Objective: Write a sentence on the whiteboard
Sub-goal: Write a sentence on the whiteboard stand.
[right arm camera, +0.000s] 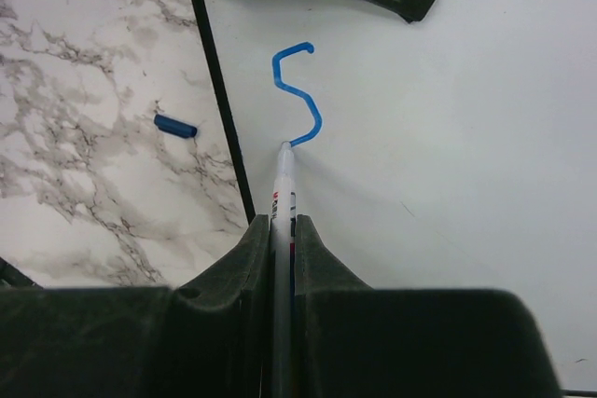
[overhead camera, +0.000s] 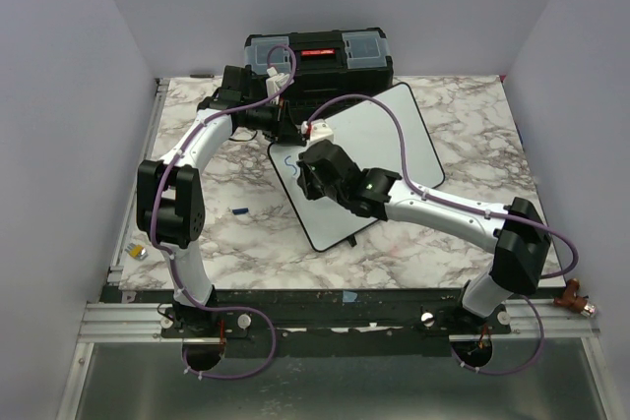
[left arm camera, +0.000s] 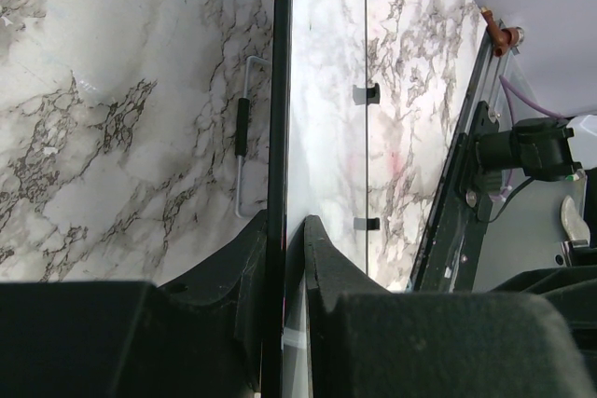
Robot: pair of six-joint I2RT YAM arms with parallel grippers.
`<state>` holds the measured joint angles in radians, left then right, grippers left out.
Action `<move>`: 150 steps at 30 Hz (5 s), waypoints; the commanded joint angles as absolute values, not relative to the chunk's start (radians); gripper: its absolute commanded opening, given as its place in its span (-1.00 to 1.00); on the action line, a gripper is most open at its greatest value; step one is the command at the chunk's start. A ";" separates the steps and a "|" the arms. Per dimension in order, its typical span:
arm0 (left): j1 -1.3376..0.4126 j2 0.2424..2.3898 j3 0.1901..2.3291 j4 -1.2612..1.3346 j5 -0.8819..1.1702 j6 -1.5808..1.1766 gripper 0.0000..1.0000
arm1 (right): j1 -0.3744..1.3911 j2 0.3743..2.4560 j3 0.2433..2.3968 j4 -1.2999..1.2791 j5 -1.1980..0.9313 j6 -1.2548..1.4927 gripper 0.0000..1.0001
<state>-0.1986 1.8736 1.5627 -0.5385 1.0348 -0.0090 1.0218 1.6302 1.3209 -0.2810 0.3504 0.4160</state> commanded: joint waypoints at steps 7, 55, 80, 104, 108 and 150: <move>-0.207 1.845 1.557 -0.468 0.986 0.067 -1.00 | 1.021 1.684 1.410 -0.279 0.300 0.396 -0.99; -0.208 1.811 1.527 -0.433 1.008 0.066 -1.00 | 0.924 1.501 1.309 -0.286 0.265 0.313 -0.99; -0.209 1.813 1.527 -0.424 1.004 0.061 -1.00 | 0.922 1.646 1.408 -0.292 0.262 0.351 -0.99; -0.208 1.812 1.526 -0.431 0.990 0.063 -1.00 | 0.922 1.592 1.301 -0.347 0.179 0.391 -0.99; -0.207 1.810 1.526 -0.431 0.988 0.064 -1.00 | 0.922 1.592 1.302 -0.357 0.150 0.396 -0.99; -0.207 1.809 1.525 -0.433 0.991 0.066 -1.00 | 0.920 1.679 1.455 -0.384 0.401 0.388 -0.99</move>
